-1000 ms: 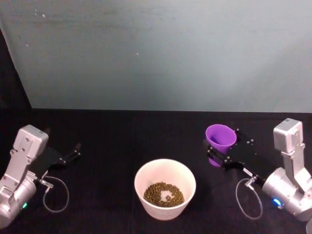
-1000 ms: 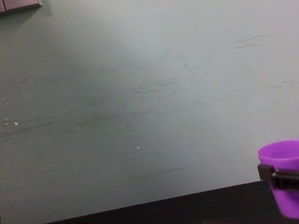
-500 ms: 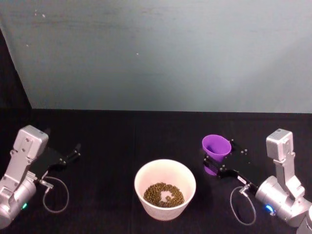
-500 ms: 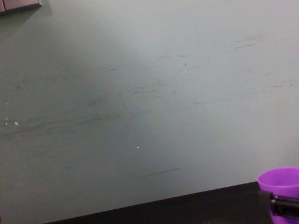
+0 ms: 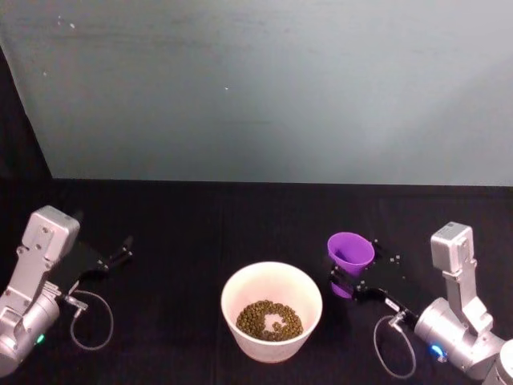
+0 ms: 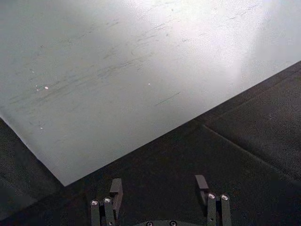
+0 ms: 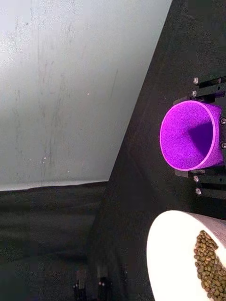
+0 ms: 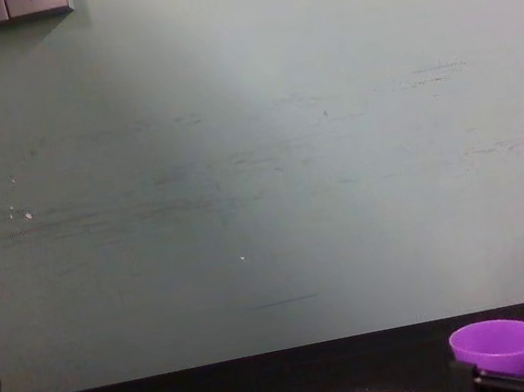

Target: Pick up the cup and pour the mung beans from the cup into the bowl.

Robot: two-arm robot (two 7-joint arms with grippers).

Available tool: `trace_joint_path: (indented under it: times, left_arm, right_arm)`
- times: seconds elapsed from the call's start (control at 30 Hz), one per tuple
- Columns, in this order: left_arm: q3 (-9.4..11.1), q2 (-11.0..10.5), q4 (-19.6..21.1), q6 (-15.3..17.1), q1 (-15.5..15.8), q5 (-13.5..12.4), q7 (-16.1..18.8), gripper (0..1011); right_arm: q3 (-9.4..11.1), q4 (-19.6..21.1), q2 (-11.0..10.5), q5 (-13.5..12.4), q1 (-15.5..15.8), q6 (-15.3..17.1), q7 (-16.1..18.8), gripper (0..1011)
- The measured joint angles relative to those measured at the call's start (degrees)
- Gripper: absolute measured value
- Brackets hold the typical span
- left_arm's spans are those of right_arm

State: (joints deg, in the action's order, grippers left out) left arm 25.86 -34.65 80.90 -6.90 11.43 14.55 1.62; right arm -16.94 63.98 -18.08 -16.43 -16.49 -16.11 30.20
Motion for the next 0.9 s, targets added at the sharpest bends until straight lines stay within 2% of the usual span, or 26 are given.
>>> trace_joint_path:
  times: [0.3,0.6,0.9]
  left_arm:
    - [0.0,0.0,0.0,0.0,0.0,0.0,0.0,1003]
    - [0.0,0.0,0.0,0.0,0.0,0.0,0.0,1003]
    - [0.0,0.0,0.0,0.0,0.0,0.0,0.0,1004]
  right_arm:
    - [-0.02,-2.63,0.47,-1.61,-0.56,-1.16,1.02,747]
    - [-0.01,-2.56,0.49,-1.6,-0.58,-1.2,1.03,751]
    - [-0.03,-2.42,0.46,-1.46,-0.55,-1.2,1.0,966]
